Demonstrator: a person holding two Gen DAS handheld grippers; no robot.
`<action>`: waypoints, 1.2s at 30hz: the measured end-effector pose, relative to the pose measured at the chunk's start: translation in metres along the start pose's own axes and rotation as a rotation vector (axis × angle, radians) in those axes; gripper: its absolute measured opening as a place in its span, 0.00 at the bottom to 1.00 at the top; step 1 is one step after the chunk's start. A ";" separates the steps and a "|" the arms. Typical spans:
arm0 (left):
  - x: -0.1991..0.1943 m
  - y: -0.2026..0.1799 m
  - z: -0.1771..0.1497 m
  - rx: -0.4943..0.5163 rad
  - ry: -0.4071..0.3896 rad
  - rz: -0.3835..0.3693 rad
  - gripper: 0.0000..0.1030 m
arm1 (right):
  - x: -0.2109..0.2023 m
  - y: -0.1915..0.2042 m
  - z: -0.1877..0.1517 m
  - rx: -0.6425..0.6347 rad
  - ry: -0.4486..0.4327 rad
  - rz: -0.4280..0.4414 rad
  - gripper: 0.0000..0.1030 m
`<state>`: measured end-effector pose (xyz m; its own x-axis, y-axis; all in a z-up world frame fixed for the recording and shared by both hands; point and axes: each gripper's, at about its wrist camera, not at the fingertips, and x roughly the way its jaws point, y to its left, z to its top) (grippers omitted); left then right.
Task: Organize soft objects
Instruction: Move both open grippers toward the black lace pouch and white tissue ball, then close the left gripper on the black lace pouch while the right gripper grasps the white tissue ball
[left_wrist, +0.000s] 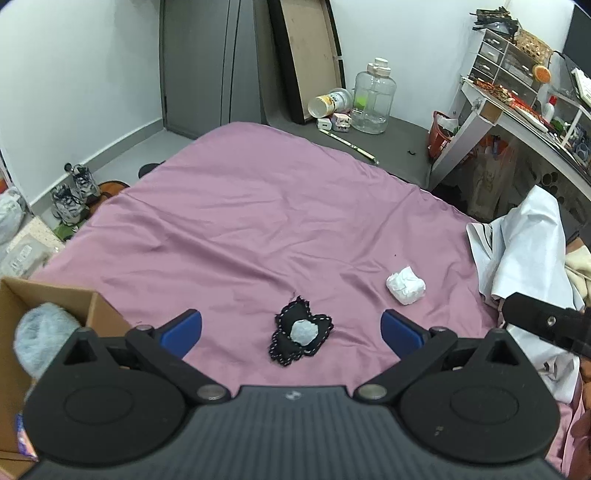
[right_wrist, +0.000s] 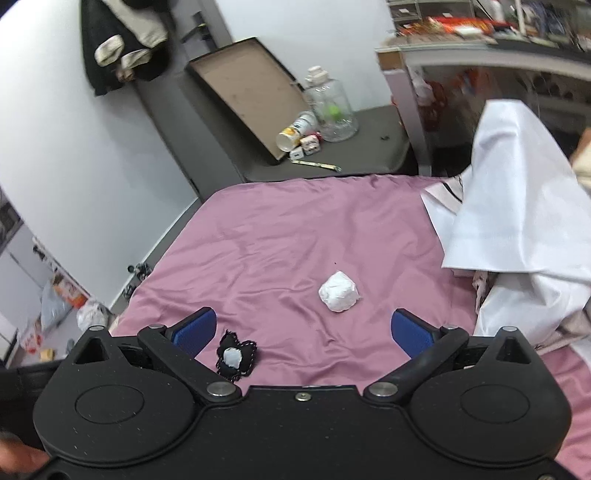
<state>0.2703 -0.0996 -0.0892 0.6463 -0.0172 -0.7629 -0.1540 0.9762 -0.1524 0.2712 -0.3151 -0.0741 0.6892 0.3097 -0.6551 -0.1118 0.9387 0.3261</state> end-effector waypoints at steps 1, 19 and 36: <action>0.004 0.000 -0.001 -0.006 0.002 0.001 0.99 | 0.004 -0.003 0.000 0.011 0.000 0.000 0.95; 0.097 0.004 -0.021 -0.068 0.102 -0.030 0.78 | 0.084 -0.046 -0.018 0.147 -0.014 -0.054 0.87; 0.128 0.014 -0.028 -0.092 0.094 -0.039 0.33 | 0.145 -0.044 -0.021 0.107 -0.040 -0.013 0.66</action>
<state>0.3301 -0.0943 -0.2064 0.5807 -0.0796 -0.8102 -0.2006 0.9505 -0.2371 0.3604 -0.3086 -0.1979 0.7182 0.2897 -0.6327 -0.0276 0.9204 0.3901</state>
